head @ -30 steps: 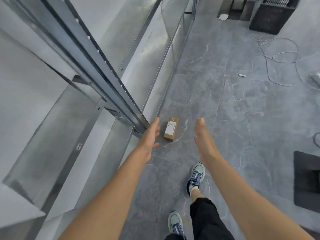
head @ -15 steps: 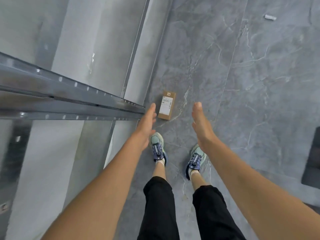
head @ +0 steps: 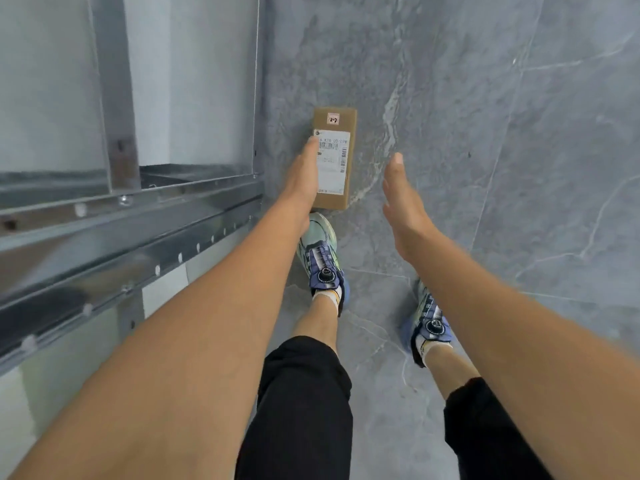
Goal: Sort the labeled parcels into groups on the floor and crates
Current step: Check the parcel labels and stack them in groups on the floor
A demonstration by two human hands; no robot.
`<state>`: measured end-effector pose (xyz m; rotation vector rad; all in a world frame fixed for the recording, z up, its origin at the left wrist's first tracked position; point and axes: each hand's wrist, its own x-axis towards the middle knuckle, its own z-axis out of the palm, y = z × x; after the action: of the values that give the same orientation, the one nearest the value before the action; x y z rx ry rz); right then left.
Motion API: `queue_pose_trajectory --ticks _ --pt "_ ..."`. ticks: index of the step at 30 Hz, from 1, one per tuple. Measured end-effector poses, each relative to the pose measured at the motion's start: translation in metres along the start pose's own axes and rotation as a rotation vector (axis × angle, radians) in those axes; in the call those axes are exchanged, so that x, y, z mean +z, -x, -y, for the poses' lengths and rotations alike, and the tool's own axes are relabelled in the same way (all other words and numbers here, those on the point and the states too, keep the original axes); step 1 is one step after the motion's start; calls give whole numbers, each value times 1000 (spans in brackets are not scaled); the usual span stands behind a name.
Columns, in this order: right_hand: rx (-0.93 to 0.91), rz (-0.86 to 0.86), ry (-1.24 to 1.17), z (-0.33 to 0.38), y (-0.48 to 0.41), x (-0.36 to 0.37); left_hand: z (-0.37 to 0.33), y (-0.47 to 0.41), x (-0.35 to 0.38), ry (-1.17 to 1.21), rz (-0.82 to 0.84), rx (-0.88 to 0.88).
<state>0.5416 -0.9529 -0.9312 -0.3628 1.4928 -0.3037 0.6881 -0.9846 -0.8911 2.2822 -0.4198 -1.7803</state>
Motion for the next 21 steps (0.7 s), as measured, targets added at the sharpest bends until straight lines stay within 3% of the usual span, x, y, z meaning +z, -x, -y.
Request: queue_pose_trajectory --ticks 6,13,21 --pt "66 -25 6 -19 -90 33 19 -104 0 2 -20 -43" --pt "38 12 -80 -24 -142 52 36 -159 11 123 133 -83" --pt "-15 10 -97 -2 -117 44 28 -128 12 223 127 -8"
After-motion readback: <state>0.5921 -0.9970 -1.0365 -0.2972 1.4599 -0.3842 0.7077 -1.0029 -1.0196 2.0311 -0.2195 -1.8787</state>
